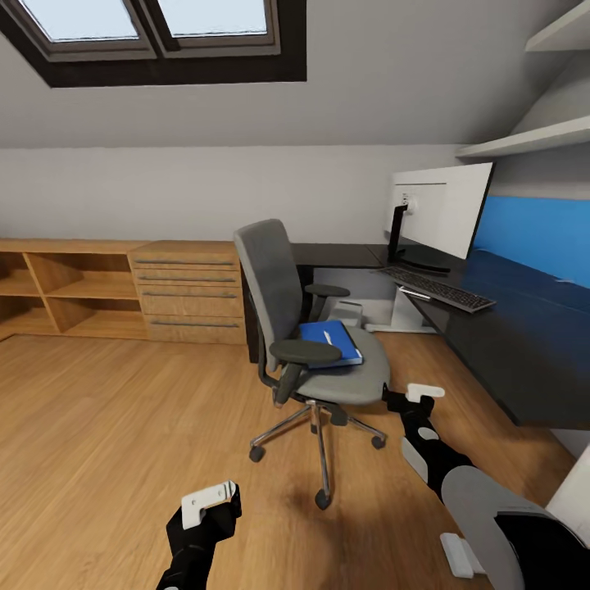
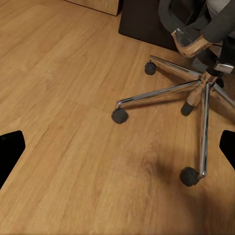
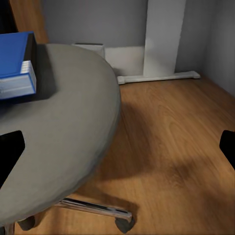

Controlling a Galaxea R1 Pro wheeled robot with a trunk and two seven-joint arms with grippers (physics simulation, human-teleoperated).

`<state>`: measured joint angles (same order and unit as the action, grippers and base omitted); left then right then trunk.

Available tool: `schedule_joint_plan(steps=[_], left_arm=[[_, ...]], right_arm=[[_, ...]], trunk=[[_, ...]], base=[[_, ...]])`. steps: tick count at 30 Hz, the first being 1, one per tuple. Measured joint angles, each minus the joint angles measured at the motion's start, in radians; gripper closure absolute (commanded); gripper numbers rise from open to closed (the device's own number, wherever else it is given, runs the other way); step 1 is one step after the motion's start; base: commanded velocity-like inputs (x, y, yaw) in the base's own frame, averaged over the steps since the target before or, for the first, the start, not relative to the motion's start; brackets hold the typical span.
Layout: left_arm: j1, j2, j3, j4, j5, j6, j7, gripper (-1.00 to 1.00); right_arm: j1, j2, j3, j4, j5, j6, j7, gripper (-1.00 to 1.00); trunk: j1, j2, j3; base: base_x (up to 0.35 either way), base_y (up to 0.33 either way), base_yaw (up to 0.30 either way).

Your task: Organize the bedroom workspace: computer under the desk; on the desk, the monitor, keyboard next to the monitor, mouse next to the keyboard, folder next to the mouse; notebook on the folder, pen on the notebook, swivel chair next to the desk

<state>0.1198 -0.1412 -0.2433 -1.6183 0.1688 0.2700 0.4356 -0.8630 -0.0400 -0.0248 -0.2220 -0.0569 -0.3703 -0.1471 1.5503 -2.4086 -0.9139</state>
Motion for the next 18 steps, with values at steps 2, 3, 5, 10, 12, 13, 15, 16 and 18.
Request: schedule_joint_plan(steps=[2, 3, 5, 10, 12, 13, 15, 16, 18], left_arm=[[0.000, 0.000, 0.000, 0.000, 0.000, 0.000, 0.000, -1.00], [0.000, 0.000, 0.000, 0.000, 0.000, 0.000, 0.000, -1.00], [0.000, 0.000, 0.000, 0.000, 0.000, 0.000, 0.000, -1.00], [0.000, 0.000, -0.001, 0.000, 0.000, 0.000, -0.001, -1.00], [0.000, 0.000, -0.001, 0.000, 0.000, 0.000, -0.001, -1.00], [0.000, 0.000, -0.001, 0.000, 0.000, 0.000, -0.001, -1.00], [0.000, 0.000, -0.001, 0.000, 0.000, 0.000, -0.002, -1.00], [0.000, 0.000, -0.001, 0.000, 0.000, 0.000, -0.002, -1.00], [0.000, 0.000, -0.001, 0.000, 0.000, 0.000, -0.002, -1.00]], right_arm=[[0.000, 0.000, 0.000, 0.000, 0.000, 0.001, 0.000, -1.00], [0.000, 0.000, 0.000, -0.001, 0.000, 0.001, 0.000, -1.00], [0.000, 0.001, -0.001, -0.001, 0.000, 0.001, 0.000, -1.00], [0.000, 0.000, -0.003, -0.001, 0.000, 0.000, -0.001, -1.00], [0.000, 0.000, -0.003, -0.001, 0.000, 0.002, -0.002, -1.00], [0.000, 0.000, -0.002, -0.001, 0.000, 0.003, -0.002, -1.00], [0.000, 0.000, -0.002, -0.001, 0.000, 0.002, -0.002, -1.00], [0.000, 0.000, -0.002, -0.001, 0.001, 0.002, -0.002, -1.00], [0.000, 0.000, -0.002, -0.001, 0.001, -0.002, -0.002, -1.00]], trunk=[[0.000, 0.000, 0.000], [0.000, 0.000, 0.000], [0.000, 0.000, 0.000], [0.000, 0.000, 0.000], [-0.001, 0.000, 0.000], [-0.001, 0.000, 0.000], [-0.001, 0.000, 0.000], [-0.001, 0.000, 0.000], [-0.001, 0.000, 0.000]], base=[[0.000, 0.000, 0.000], [0.000, 0.000, 0.000], [0.000, 0.000, 0.000], [0.139, 0.000, 0.000], [0.301, 0.000, 0.000], [0.317, 0.000, 0.000], [0.318, 0.000, 0.000], [0.318, 0.000, 0.000], [0.313, 0.000, 0.000]])
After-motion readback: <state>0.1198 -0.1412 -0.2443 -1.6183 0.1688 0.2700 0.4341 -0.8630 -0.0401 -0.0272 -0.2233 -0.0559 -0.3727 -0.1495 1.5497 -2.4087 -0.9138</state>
